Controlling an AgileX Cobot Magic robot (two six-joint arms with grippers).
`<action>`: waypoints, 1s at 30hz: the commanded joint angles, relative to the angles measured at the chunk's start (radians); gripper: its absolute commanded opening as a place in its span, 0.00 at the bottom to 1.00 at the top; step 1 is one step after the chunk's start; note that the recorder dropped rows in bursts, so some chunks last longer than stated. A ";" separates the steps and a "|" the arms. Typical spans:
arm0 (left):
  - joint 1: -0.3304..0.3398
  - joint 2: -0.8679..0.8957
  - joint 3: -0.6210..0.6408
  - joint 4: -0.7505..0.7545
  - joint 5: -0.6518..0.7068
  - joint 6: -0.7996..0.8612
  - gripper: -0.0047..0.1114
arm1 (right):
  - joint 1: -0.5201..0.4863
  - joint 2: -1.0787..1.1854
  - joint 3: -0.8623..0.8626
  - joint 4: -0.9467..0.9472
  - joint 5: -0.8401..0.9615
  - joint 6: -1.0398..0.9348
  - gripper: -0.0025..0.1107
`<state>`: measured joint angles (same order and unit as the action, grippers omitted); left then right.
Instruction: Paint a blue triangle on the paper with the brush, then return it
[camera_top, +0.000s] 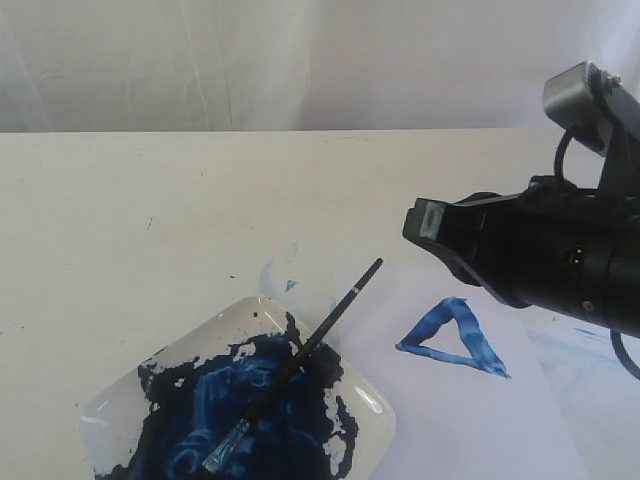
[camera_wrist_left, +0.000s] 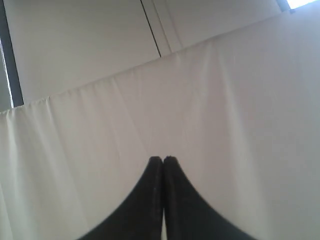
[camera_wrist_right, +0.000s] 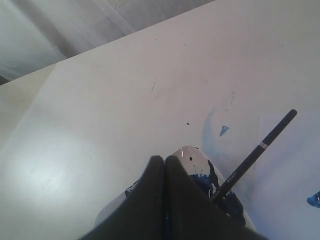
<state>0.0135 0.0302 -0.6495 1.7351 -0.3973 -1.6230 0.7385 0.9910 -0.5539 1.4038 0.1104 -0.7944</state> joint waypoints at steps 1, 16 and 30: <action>0.005 -0.010 0.002 0.009 -0.004 0.001 0.04 | -0.001 -0.006 0.008 -0.011 -0.004 -0.014 0.02; 0.005 -0.001 0.152 0.009 -0.080 -0.036 0.04 | -0.001 -0.006 0.008 -0.011 -0.004 0.005 0.02; 0.005 -0.001 0.391 0.009 -0.078 -0.123 0.04 | -0.001 -0.006 0.008 -0.009 -0.005 0.005 0.02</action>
<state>0.0135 0.0324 -0.2618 1.7368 -0.4703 -1.7444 0.7385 0.9910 -0.5539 1.4038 0.1086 -0.7882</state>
